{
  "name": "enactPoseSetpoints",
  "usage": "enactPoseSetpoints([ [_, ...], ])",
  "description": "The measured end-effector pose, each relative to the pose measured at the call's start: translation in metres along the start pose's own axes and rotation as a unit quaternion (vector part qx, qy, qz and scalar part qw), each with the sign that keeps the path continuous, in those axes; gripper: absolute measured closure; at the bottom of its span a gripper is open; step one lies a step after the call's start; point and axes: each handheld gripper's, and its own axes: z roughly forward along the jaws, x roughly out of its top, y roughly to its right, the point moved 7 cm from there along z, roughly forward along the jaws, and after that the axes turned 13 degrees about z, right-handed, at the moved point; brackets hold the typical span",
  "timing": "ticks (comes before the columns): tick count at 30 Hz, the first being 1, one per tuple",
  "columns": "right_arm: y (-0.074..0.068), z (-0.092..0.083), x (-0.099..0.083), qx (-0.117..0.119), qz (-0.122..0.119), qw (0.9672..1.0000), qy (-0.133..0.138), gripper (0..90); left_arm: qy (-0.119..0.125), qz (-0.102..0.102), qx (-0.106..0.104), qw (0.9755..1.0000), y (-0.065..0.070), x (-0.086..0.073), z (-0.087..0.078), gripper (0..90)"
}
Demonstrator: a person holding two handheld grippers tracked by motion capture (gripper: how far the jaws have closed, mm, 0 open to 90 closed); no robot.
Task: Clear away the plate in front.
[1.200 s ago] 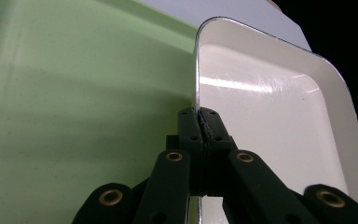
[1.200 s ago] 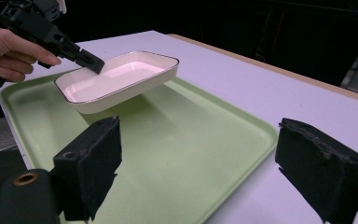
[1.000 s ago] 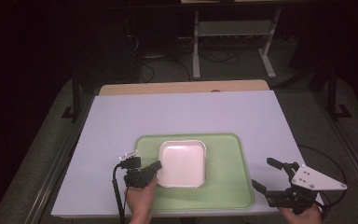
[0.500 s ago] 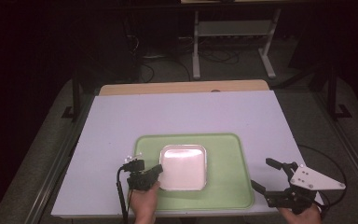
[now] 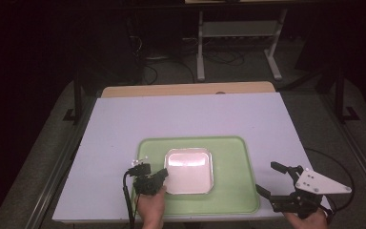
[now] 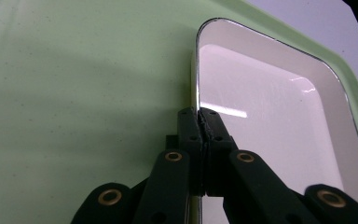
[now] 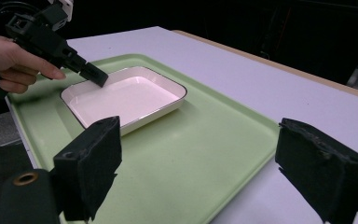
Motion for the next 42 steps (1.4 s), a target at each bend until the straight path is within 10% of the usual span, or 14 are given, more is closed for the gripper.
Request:
enactPoseSetpoints([
  [19, 0.0, 0.001, -0.001, 0.0, -0.001, 1.0, -0.003, 13.6, 0.009, -0.016, -0.008, 0.9998, 0.003, -0.005, -0.002, 86.0],
  [42, 0.005, 0.0, -0.002, -0.009, 0.004, 0.9999, -0.006, 13.5, 0.052, 0.043, -0.037, 0.997, -0.002, 0.006, -0.023, 74.7],
])
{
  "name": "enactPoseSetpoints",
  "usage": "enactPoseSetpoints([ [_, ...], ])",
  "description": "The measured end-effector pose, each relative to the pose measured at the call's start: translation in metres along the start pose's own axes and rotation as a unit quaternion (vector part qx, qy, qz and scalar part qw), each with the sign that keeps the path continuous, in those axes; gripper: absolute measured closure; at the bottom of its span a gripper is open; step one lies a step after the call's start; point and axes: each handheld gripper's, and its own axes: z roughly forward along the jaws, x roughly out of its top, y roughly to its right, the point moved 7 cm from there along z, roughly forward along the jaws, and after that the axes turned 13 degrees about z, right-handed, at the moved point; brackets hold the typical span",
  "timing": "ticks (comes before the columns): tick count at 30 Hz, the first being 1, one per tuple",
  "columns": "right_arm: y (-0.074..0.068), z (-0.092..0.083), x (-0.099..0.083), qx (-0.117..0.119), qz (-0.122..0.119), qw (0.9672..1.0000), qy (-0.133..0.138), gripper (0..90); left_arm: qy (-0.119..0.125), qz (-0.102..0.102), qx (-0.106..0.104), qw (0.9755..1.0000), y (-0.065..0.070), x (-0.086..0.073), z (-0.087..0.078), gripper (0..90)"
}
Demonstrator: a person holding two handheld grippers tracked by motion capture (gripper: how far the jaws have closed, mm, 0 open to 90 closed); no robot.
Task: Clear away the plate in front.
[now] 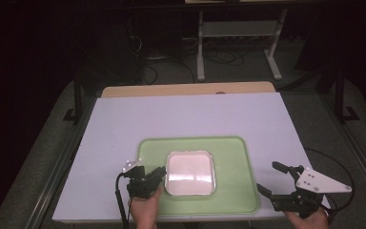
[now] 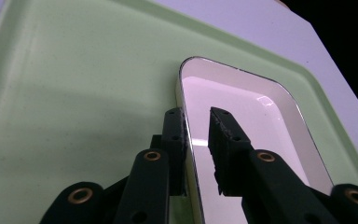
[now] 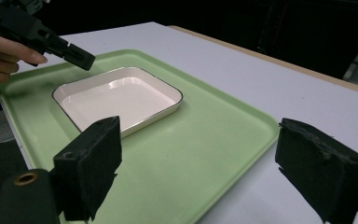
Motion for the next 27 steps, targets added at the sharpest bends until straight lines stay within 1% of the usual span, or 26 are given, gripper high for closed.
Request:
enactPoseSetpoints([
  [3, 0.001, 0.0, -0.001, -0.002, 0.001, 1.0, -0.002, 13.5, 0.005, 0.006, -0.008, 0.9999, 0.0, 0.003, -0.002, 72.6],
  [5, 0.001, 0.001, -0.002, -0.002, 0.001, 1.0, -0.004, 13.5, 0.005, 0.016, -0.014, 0.9998, 0.001, 0.004, -0.003, 71.3],
  [6, 0.002, 0.001, -0.002, -0.002, 0.001, 1.0, -0.004, 13.6, 0.008, 0.018, -0.017, 0.9997, 0.002, 0.005, -0.004, 70.5],
  [7, 0.002, 0.001, -0.002, -0.003, 0.001, 1.0, -0.006, 13.6, 0.009, 0.022, -0.022, 0.9995, 0.002, 0.006, -0.005, 70.0],
  [12, 0.002, 0.001, -0.003, -0.006, 0.002, 0.9999, -0.008, 13.6, 0.014, 0.047, -0.034, 0.9982, 0.006, 0.011, -0.008, 66.2],
  [17, 0.004, 0.001, -0.004, -0.01, 0.002, 0.9999, -0.011, 13.6, 0.019, 0.061, -0.046, 0.9969, 0.007, 0.016, -0.011, 62.4],
  [22, 0.006, 0.002, -0.005, -0.012, 0.002, 0.9998, -0.014, 13.6, 0.022, 0.087, -0.055, 0.9944, 0.011, 0.02, -0.014, 58.2],
  [25, 0.006, 0.003, -0.005, -0.014, 0.001, 0.9998, -0.017, 13.6, 0.022, 0.098, -0.065, 0.9928, 0.013, 0.02, -0.015, 55.7],
  [26, 0.006, 0.003, -0.005, -0.014, 0.001, 0.9997, -0.017, 13.5, 0.022, 0.105, -0.065, 0.9921, 0.013, 0.02, -0.015, 54.9],
  [27, 0.006, 0.003, -0.006, -0.014, 0.001, 0.9997, -0.018, 13.6, 0.022, 0.106, -0.068, 0.9918, 0.013, 0.02, -0.016, 54.0],
])
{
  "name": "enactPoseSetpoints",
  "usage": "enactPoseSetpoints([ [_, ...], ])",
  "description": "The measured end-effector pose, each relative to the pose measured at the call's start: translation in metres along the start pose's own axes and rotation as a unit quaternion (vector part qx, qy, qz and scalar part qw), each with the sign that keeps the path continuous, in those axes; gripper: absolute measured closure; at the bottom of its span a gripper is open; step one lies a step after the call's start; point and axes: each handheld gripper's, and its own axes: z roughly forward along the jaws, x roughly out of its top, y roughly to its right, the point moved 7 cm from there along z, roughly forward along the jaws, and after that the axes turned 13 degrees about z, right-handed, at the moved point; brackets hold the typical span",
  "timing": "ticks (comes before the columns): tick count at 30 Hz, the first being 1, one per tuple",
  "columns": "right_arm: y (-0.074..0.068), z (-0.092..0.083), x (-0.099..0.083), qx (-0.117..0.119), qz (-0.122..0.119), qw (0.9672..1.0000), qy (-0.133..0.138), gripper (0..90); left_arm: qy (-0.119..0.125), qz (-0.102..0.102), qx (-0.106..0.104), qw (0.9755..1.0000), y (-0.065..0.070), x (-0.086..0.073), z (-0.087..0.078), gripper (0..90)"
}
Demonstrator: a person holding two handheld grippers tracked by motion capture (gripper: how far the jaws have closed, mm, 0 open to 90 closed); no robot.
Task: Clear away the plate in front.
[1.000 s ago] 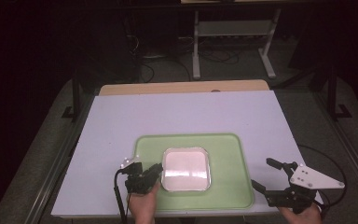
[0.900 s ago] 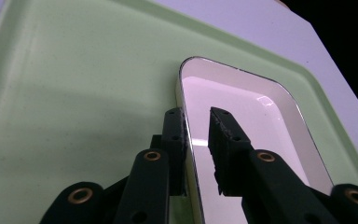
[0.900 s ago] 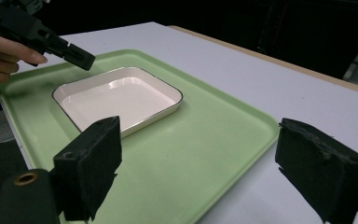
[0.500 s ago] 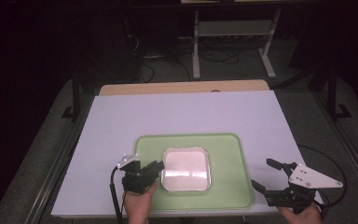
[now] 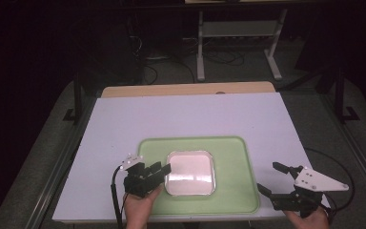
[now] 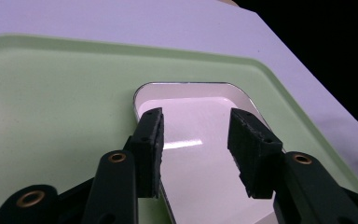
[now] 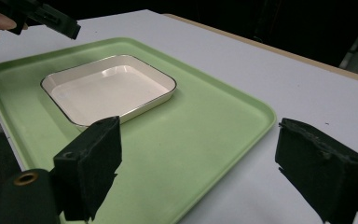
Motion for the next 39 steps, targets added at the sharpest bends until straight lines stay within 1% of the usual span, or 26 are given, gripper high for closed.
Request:
enactPoseSetpoints([
  [5, 0.001, 0.0, -0.001, -0.001, 0.001, 1.0, -0.003, 13.5, 0.002, 0.014, -0.014, 0.9998, -0.001, 0.001, -0.003, 49.1],
  [9, 0.002, 0.0, -0.002, -0.003, 0.003, 1.0, -0.005, 13.5, 0.008, 0.028, -0.019, 0.9994, -0.004, 0.002, -0.008, 45.1],
  [13, 0.003, 0.0, -0.002, -0.004, 0.003, 1.0, -0.008, 13.6, 0.019, 0.038, -0.02, 0.9989, -0.009, 0.004, -0.014, 41.1],
  [16, 0.004, 0.0, -0.003, -0.004, 0.005, 0.9999, -0.008, 13.6, 0.027, 0.05, -0.017, 0.9982, -0.012, 0.006, -0.019, 38.3],
  [19, 0.004, 0.0, -0.003, -0.004, 0.006, 0.9999, -0.009, 13.6, 0.035, 0.055, -0.02, 0.9977, -0.016, 0.006, -0.025, 35.2],
  [21, 0.004, 0.0, -0.003, -0.005, 0.007, 0.9999, -0.009, 13.5, 0.038, 0.061, -0.019, 0.9972, -0.019, 0.007, -0.029, 32.3],
  [24, 0.005, 0.0, -0.004, -0.005, 0.008, 0.9999, -0.01, 13.5, 0.042, 0.072, -0.016, 0.9964, -0.022, 0.006, -0.036, 30.5],
  [25, 0.005, 0.0, -0.004, -0.006, 0.008, 0.9999, -0.011, 13.5, 0.044, 0.072, -0.016, 0.9963, -0.023, 0.006, -0.037, 29.4],
  [32, 0.006, 0.0, -0.004, -0.005, 0.008, 0.9999, -0.014, 13.5, 0.055, 0.092, -0.009, 0.9942, -0.03, 0.005, -0.05, 25.4],
  [34, 0.006, 0.0, -0.004, -0.005, 0.008, 0.9999, -0.014, 13.5, 0.056, 0.103, -0.009, 0.993, -0.031, 0.003, -0.054, 22.4],
  [36, 0.006, 0.0, -0.005, -0.005, 0.009, 0.9998, -0.015, 13.5, 0.06, 0.109, -0.014, 0.9922, -0.031, 0.0, -0.057, 20.7],
  [39, 0.005, 0.001, -0.005, -0.002, 0.008, 0.9998, -0.017, 13.5, 0.06, 0.12, -0.016, 0.9908, -0.031, -0.005, -0.061, 18.2],
])
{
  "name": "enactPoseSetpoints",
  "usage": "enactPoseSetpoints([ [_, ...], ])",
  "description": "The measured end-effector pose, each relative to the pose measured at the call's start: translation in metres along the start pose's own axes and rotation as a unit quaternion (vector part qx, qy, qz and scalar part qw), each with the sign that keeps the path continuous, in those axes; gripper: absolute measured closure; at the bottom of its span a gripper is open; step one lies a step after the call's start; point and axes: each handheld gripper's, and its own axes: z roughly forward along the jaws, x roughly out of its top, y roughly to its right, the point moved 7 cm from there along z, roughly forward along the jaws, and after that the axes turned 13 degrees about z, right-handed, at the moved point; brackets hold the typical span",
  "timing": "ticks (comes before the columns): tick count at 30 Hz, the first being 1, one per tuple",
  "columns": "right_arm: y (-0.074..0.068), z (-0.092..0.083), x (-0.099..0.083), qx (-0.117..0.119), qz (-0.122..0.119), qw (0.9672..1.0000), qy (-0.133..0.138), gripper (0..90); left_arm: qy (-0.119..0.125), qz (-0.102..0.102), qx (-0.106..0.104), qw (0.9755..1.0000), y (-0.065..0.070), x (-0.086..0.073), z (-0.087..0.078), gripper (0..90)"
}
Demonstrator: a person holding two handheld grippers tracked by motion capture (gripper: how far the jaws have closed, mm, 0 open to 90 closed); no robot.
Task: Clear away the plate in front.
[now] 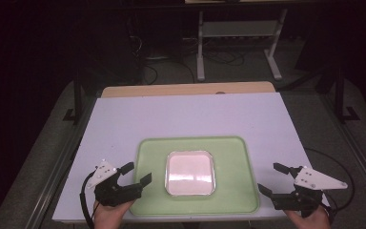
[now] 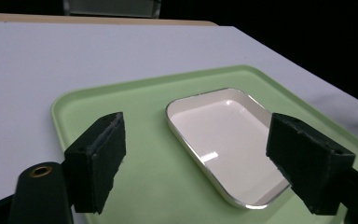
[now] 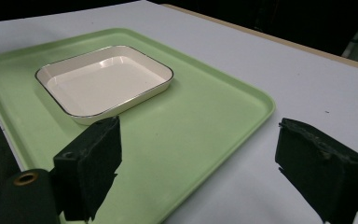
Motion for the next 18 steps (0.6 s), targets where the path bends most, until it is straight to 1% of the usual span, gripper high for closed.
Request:
enactPoseSetpoints([
  [5, -0.0004, 0.001, -0.0019, 0.003, -0.003, 1.0, -0.006, 13.5, 0.003, 0.015, 0.0, 0.9999, -0.0007, -0.0036, -0.0067, 18.0],
  [8, 0.0008, 0.0008, -0.0029, 0.004, 0.0, 1.0, -0.007, 13.5, 0.006, 0.019, 0.005, 0.9998, -0.0032, -0.0033, -0.0096, 17.9],
  [10, 0.0026, 0.0009, -0.0043, 0.002, 0.0, 1.0, -0.009, 13.6, 0.008, 0.021, 0.002, 0.9998, -0.0046, -0.0038, -0.0107, 17.9],
  [13, 0.0045, 0.0012, -0.0063, 0.001, 0.006, 0.9999, -0.011, 13.5, 0.0, 0.033, 0.004, 0.9995, -0.0066, -0.007, -0.0099, 17.6],
  [18, 0.0032, 0.0035, -0.0082, 0.003, 0.009, 0.9998, -0.015, 13.6, -0.007, 0.036, 0.0, 0.9993, -0.007, -0.0102, -0.0077, 17.6],
])
